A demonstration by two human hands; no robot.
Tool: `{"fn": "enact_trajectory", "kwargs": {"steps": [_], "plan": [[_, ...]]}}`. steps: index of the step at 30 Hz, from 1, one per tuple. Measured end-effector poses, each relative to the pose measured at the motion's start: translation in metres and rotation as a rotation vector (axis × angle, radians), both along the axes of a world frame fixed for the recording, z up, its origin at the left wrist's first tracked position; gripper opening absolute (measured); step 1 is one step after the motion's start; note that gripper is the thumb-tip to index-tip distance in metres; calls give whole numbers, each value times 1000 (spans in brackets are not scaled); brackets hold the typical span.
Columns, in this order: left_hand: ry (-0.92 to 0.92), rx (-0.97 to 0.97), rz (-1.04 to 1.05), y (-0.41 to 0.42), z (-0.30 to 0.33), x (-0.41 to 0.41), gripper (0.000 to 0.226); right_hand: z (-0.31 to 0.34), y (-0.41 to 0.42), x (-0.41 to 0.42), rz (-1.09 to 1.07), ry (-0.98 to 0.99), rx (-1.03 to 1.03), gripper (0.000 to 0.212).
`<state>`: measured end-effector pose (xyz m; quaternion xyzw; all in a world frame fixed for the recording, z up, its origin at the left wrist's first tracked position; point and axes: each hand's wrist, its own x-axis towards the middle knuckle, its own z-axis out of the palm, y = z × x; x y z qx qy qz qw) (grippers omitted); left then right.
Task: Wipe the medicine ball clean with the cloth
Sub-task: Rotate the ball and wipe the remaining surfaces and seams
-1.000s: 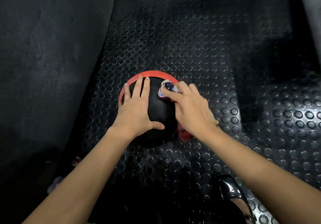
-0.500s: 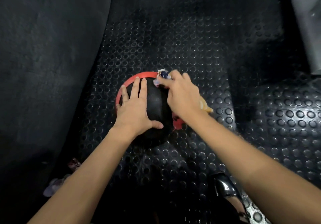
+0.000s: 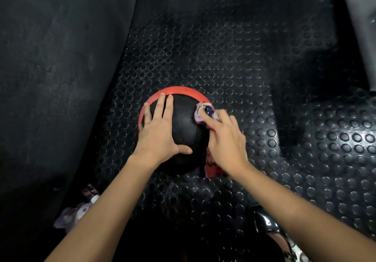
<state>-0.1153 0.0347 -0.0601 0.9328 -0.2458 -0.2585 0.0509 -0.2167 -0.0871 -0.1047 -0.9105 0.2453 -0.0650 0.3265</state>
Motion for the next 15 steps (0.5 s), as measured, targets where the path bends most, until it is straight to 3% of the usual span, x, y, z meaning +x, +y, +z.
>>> {"fn": "enact_trajectory", "kwargs": {"steps": [5,10,15], "plan": [[-19,-18,7,-2,-3,-5,141,-15,-10,16,-186,56,140,56],[10,-35,19,2,-2,0,143,-11,-1,12,-148,-3,101,57],[3,-34,13,0,-3,-5,141,-38,-43,43,-301,276,384,48]]}}
